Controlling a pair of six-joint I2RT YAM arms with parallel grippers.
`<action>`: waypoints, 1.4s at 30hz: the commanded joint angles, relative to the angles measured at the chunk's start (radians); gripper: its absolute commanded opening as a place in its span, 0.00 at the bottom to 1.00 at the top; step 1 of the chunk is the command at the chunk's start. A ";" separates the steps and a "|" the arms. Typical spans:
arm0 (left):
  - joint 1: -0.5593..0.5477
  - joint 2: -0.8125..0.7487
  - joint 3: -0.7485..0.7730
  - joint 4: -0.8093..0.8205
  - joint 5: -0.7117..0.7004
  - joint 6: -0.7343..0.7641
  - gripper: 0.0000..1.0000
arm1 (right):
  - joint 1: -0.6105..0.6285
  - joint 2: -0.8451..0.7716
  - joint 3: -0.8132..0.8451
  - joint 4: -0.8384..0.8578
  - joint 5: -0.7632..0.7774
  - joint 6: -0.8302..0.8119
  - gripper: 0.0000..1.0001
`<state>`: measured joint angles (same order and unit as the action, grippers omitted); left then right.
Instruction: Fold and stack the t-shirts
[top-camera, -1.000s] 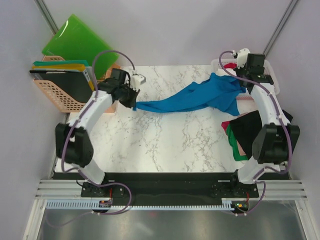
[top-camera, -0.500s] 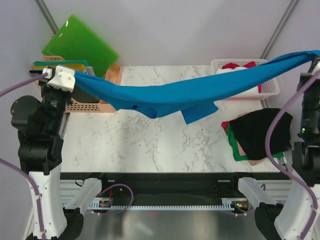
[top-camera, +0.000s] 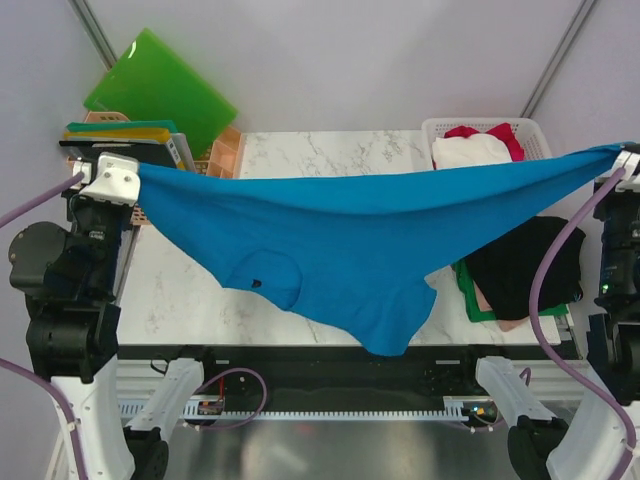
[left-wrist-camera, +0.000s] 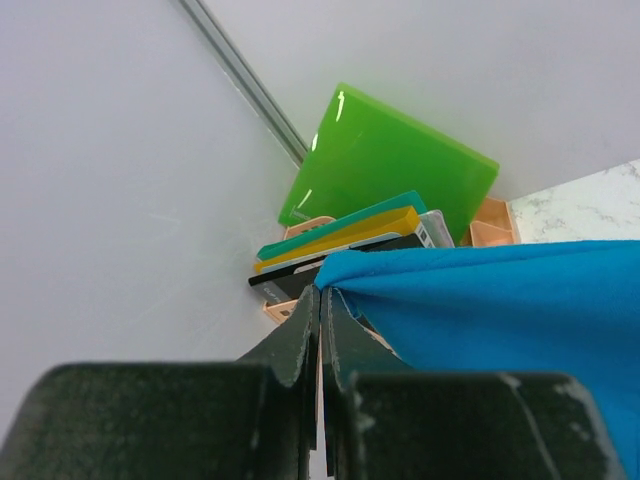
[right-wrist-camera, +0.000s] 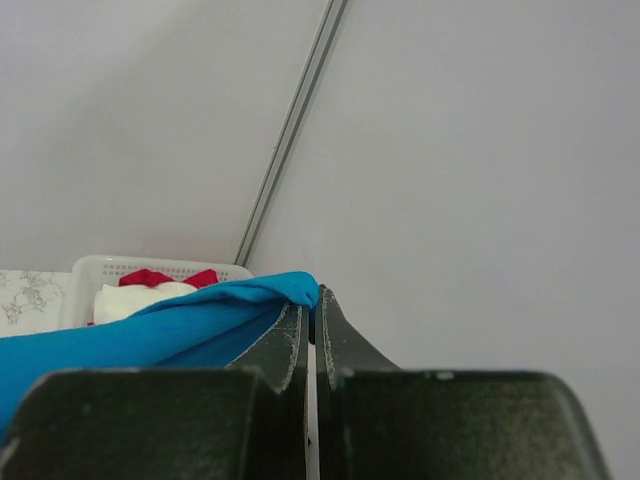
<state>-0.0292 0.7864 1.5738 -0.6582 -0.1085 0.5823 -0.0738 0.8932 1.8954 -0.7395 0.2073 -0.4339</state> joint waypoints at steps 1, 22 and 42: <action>0.006 -0.045 0.005 0.019 -0.048 0.040 0.02 | -0.003 -0.059 -0.033 -0.001 0.044 -0.035 0.00; 0.006 -0.130 -0.121 -0.006 -0.045 0.033 0.02 | -0.003 -0.140 -0.176 -0.110 -0.094 0.009 0.00; 0.006 -0.079 -0.216 -0.011 0.059 0.004 0.02 | -0.003 -0.119 -0.423 -0.034 -0.104 -0.023 0.00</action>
<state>-0.0284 0.6323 1.3865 -0.7063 -0.0956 0.5964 -0.0738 0.7151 1.5417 -0.8860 0.1047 -0.4461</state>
